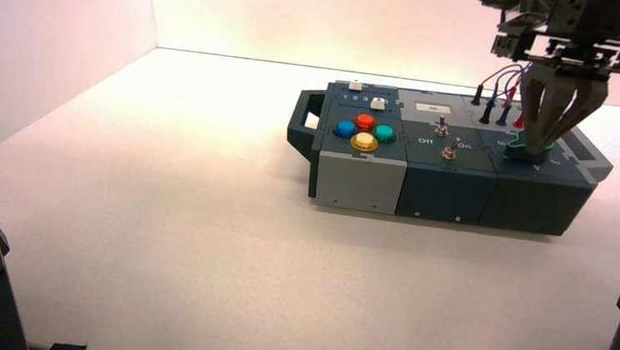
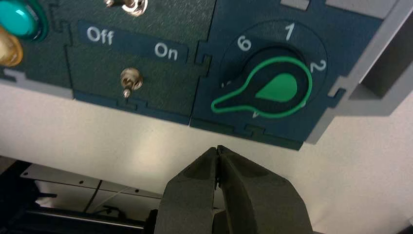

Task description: Turn the knob to position 5.

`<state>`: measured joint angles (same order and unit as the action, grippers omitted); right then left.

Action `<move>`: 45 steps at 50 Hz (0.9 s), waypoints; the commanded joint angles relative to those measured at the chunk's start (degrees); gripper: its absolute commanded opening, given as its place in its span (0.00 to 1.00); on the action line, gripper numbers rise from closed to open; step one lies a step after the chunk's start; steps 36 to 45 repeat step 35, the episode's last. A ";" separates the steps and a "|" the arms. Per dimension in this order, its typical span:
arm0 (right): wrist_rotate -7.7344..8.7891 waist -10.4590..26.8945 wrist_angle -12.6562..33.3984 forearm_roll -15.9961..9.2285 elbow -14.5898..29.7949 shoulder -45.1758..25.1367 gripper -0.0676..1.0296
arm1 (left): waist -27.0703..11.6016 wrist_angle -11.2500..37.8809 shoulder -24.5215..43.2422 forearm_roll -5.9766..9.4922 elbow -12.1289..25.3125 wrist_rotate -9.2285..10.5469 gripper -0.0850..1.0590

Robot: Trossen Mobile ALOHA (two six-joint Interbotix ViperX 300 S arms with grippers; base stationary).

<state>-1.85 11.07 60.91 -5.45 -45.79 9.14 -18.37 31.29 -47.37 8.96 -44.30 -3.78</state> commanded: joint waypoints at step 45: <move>0.70 2.02 -3.25 -0.53 -5.01 10.02 0.04 | 0.18 -1.14 -2.02 -0.18 -1.14 -1.23 0.05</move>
